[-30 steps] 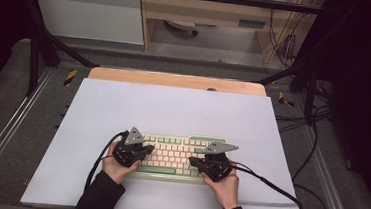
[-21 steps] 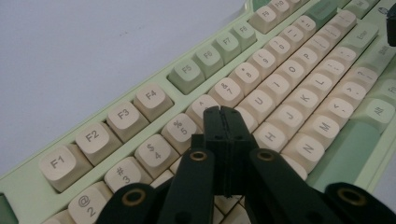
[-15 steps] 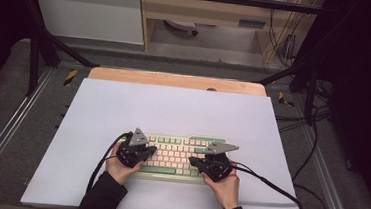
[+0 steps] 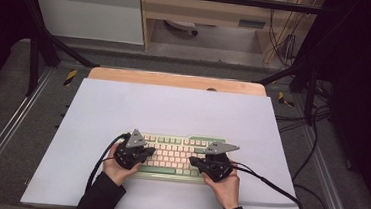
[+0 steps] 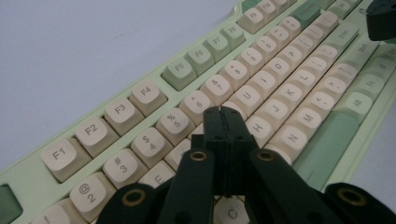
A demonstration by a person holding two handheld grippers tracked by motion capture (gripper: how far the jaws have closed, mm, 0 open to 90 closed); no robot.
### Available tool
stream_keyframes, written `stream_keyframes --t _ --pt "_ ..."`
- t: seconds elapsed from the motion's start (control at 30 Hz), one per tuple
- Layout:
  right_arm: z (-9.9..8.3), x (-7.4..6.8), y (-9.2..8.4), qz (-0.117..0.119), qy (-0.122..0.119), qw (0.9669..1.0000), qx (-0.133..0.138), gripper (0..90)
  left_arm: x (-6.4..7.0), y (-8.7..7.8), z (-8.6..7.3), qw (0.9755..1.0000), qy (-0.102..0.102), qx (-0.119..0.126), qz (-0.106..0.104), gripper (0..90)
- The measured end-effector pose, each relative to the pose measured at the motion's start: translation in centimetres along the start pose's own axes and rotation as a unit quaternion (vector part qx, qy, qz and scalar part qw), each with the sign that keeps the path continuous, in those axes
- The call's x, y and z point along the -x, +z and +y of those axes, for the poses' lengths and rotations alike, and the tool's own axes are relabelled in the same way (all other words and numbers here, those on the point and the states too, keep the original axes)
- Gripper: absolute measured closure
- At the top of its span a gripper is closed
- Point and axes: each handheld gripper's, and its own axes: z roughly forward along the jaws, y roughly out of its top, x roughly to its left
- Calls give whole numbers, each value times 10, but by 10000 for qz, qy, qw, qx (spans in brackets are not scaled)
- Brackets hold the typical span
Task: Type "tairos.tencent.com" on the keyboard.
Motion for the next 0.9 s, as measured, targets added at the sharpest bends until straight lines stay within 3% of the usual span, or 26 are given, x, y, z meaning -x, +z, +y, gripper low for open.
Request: stream_keyframes --t 0.47,0.9 --pt "-1 0 1 20 -26 10000 -19 900 -18 -24 -10 9996 -226 110 117 899" --pt "-1 -1 2 34 -9 10000 -33 900 -24 -18 -14 9993 -276 38 260 899"
